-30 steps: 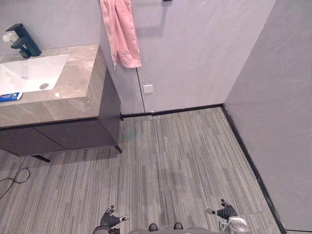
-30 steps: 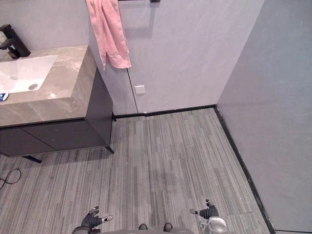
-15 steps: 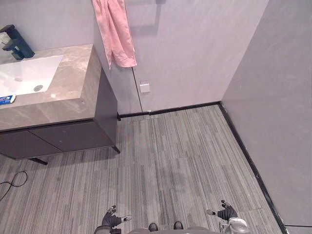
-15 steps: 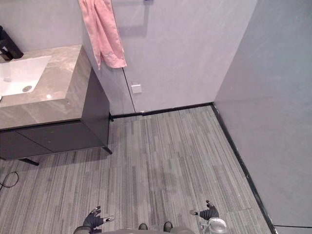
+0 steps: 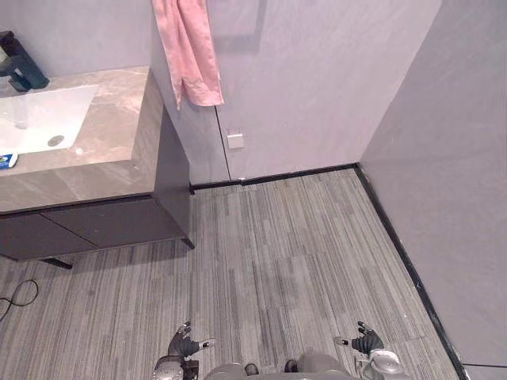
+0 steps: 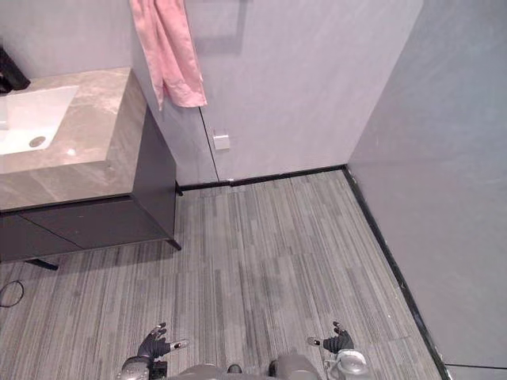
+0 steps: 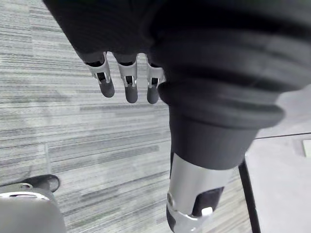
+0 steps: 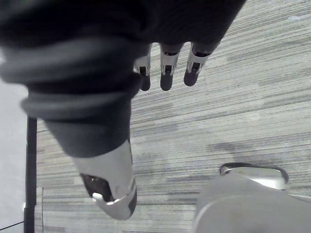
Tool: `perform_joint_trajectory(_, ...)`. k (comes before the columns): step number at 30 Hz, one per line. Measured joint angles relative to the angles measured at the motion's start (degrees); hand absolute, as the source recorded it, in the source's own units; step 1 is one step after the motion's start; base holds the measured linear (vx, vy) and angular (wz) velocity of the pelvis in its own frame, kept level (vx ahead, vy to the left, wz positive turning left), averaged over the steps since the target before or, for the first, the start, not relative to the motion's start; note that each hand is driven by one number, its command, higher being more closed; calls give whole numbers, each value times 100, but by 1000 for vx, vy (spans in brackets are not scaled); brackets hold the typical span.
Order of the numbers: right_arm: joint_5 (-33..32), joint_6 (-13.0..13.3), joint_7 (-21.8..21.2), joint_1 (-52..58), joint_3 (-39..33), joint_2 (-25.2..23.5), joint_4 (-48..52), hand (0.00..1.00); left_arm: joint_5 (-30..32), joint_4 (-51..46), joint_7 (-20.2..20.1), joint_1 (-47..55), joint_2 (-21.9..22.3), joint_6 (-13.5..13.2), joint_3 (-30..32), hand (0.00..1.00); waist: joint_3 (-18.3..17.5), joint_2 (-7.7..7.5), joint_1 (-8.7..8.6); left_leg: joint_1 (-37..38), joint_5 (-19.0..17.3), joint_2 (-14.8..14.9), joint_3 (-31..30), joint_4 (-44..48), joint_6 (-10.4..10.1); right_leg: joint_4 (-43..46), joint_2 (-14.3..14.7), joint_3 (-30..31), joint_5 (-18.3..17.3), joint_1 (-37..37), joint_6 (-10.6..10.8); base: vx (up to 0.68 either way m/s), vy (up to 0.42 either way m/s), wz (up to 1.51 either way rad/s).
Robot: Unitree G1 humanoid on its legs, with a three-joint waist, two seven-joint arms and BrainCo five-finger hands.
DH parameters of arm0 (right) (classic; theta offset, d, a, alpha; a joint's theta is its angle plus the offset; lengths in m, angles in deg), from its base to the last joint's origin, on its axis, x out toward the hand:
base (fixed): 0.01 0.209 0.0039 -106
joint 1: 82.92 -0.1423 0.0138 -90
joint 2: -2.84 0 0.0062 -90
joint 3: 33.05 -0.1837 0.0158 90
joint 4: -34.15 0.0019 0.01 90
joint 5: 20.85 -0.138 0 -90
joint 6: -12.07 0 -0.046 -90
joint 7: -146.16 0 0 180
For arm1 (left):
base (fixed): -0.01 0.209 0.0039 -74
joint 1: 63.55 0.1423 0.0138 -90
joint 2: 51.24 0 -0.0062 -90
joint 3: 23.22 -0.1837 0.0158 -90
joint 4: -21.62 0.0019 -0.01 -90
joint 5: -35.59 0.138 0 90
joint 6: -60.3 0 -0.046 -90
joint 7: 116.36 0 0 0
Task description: Organize washtable
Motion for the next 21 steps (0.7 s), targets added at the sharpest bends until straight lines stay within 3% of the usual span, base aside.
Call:
perform_joint_trajectory(4,0,19,1,-106,81,33,2,0,-1,-11,21,-77,12,1,-4,0,50,55,-61,247,-187,391,-192,-182,-185,-1647,116,-207,145,-266,-73,241,-98,20)
perform_joint_trajectory(6,-1,19,3,-64,89,44,0,0,-2,-10,20,-124,0,-9,-35,0,39,1,-155,388,-202,463,-338,-418,-412,-2555,185,-134,657,-280,-182,340,-169,47)
perform_joint_trajectory(7,-4,23,6,-26,83,55,-2,0,-2,26,18,-128,30,-10,-75,0,42,-8,-229,558,-253,521,-472,-487,-553,-2482,144,-161,1252,-256,-459,566,-297,57)
perform_joint_trajectory(9,-4,27,19,-89,64,91,21,0,-2,68,7,-185,144,-19,-70,0,47,110,-300,563,-108,703,-584,-377,-849,-2233,220,-381,933,-257,-644,647,-337,37)
perform_joint_trajectory(10,-6,40,14,-138,63,112,86,0,-2,62,5,-254,245,-23,-29,0,95,204,-286,356,39,795,-584,112,-1094,-2302,308,-441,831,-130,-799,483,-255,16)
perform_joint_trajectory(12,-10,42,17,-101,59,86,136,0,-2,47,5,-246,359,-30,52,0,123,252,-274,-107,260,896,-688,1334,-1331,-2631,398,-501,774,298,-884,421,-214,19)
perform_joint_trajectory(14,-68,41,45,51,95,-6,338,0,-7,-73,-1,-163,500,-21,153,0,142,233,-218,-788,216,1195,-646,3319,-1316,-3121,542,-504,726,1070,-960,406,-181,12)
perform_joint_trajectory(16,-126,52,141,84,98,-80,486,0,-20,-281,0,-144,591,-13,167,0,161,184,-74,-1348,123,1460,-322,4203,-1156,-3354,616,-458,653,1568,-1066,334,-103,-15)
perform_joint_trajectory(19,-219,59,170,26,71,-121,629,0,-27,-386,16,-198,713,-21,172,0,192,137,61,-2037,26,1471,-15,3667,-994,-3717,564,-341,636,2006,-1060,254,7,-21)
perform_joint_trajectory(21,-288,60,176,30,30,-227,638,0,-30,-390,20,-275,692,-19,169,0,247,47,64,-2242,16,1249,152,2607,-956,-3928,381,-368,522,2349,-864,231,100,3)
